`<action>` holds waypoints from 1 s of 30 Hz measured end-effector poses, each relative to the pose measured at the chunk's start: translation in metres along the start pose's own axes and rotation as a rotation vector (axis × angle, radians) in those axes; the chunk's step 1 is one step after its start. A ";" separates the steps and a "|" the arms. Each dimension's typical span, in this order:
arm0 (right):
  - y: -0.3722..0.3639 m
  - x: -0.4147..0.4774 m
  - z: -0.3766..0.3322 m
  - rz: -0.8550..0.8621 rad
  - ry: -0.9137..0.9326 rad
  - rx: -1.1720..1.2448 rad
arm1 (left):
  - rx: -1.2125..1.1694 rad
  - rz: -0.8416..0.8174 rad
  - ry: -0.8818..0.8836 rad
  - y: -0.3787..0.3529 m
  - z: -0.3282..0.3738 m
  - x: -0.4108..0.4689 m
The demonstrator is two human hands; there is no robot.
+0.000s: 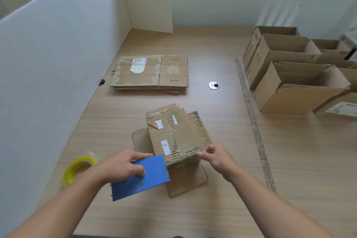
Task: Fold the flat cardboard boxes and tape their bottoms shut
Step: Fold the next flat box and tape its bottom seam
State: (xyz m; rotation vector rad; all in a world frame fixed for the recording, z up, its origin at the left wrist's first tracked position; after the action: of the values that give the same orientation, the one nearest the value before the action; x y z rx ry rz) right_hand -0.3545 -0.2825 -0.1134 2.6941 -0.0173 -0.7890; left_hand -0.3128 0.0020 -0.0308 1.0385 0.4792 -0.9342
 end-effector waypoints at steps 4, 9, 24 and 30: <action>0.015 0.005 -0.015 0.130 0.136 -0.461 | -0.001 0.006 -0.007 0.002 0.001 0.000; -0.011 0.005 -0.044 0.027 0.461 -0.934 | -0.023 0.020 -0.028 0.002 0.000 -0.002; -0.078 0.020 -0.063 -0.139 0.659 -1.294 | -0.154 0.064 -0.072 -0.003 -0.023 -0.016; -0.077 0.023 -0.060 -0.117 0.652 -1.260 | -0.214 0.080 -0.074 0.009 -0.060 -0.040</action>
State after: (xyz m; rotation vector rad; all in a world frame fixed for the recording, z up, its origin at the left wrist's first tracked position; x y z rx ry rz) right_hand -0.3100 -0.1937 -0.1023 1.5924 0.5798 0.1380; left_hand -0.3223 0.0736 -0.0247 0.8205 0.4618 -0.8283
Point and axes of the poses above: each hand's wrist, its own x-axis towards the middle knuckle, its own y-axis out of the back of the hand, z = x × y, the point moved 9 cm from there along x, towards the middle knuckle, and after that the axes turned 6 degrees about -z, right-handed, at the moved point
